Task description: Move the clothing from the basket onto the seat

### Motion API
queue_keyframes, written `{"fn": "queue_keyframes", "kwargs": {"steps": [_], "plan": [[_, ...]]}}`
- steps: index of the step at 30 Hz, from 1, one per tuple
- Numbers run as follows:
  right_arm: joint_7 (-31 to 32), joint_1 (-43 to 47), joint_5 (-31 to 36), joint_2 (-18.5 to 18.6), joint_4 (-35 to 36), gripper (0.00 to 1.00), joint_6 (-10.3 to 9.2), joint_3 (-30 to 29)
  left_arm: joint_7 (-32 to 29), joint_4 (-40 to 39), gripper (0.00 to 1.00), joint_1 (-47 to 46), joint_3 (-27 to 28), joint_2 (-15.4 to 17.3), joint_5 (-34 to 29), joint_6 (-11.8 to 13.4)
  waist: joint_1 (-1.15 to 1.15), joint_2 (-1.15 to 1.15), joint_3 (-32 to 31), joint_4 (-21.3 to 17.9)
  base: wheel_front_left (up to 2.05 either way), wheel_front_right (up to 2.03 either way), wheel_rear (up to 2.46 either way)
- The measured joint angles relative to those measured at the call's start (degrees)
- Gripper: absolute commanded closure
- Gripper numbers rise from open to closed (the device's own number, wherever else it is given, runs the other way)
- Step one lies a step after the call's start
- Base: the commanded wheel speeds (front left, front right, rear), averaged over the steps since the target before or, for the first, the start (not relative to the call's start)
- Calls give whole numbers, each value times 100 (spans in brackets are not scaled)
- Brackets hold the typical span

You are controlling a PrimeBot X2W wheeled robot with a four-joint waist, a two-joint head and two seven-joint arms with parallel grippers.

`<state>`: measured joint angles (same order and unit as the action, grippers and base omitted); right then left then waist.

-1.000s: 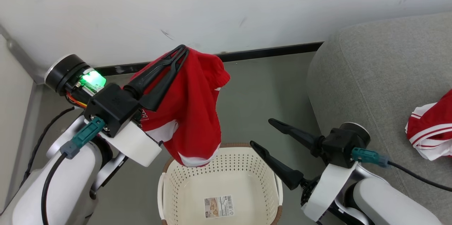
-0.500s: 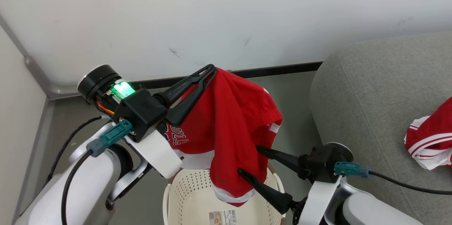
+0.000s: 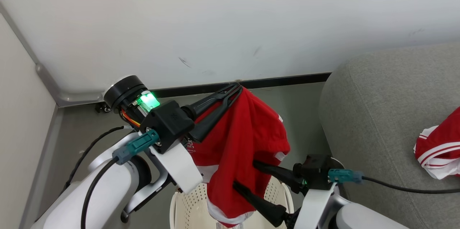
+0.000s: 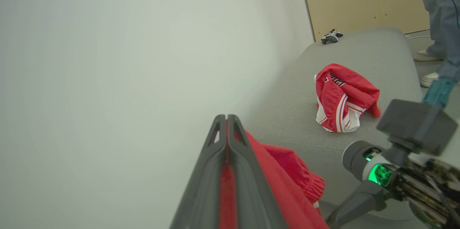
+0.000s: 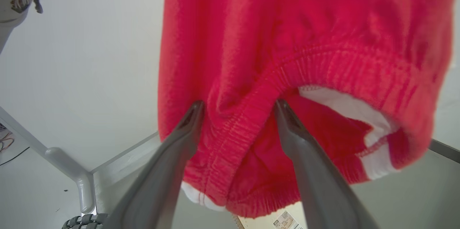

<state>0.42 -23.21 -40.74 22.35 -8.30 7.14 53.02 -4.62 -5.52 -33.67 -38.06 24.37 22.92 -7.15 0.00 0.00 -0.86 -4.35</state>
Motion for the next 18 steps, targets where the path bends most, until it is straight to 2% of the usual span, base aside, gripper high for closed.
{"fn": "queue_keyframes", "kwargs": {"steps": [12, 18], "plan": [[-67, 78, -593, -161, -120, 0, 0, 456, -155, -57, 100, -105, -143, -47, 116, -1, 0, 0, -35, 81, 0, 0, 0], [-220, -106, -619, -255, -166, 2, 0, 616, -203, -82, 100, -170, -175, -45, 166, -2, 0, 0, -33, 106, 0, 0, 0]]}}
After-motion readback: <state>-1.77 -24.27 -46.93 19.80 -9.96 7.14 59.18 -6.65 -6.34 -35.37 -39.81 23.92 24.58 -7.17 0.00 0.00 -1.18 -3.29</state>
